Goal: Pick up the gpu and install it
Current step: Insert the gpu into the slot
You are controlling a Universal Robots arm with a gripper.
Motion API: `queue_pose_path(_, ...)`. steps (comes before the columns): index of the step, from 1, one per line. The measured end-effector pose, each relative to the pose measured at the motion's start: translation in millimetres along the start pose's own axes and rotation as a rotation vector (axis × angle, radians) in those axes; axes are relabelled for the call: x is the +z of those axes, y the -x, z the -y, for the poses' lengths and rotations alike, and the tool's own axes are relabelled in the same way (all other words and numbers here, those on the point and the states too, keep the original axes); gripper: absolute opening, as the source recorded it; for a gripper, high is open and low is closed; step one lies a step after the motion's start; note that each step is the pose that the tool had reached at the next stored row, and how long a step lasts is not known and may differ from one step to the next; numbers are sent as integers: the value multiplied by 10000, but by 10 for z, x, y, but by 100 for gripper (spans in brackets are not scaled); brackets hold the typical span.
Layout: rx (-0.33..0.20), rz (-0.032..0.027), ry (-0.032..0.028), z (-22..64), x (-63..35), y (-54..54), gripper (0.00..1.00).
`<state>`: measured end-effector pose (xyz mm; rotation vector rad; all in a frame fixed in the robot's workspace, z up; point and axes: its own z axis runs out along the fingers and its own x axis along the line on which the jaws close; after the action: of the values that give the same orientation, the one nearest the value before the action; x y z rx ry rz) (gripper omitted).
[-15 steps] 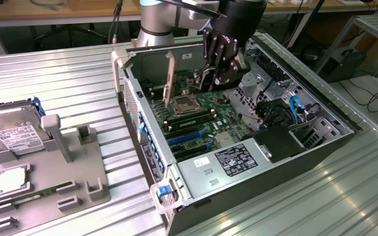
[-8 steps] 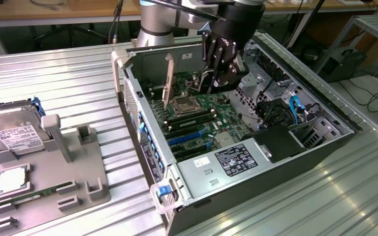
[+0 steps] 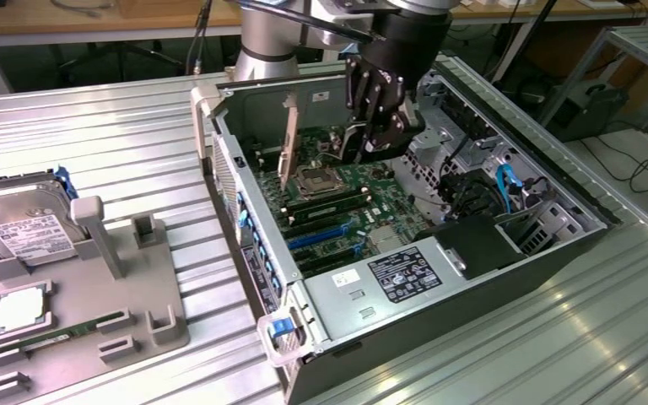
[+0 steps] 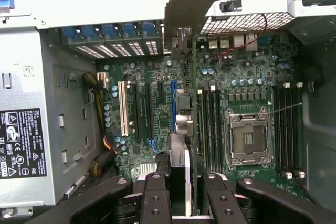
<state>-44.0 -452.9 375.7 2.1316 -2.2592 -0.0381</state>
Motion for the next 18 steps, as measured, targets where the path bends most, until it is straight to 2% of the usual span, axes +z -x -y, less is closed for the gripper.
queue_pose_path(18,-179,-8,3,2,49,1,28)
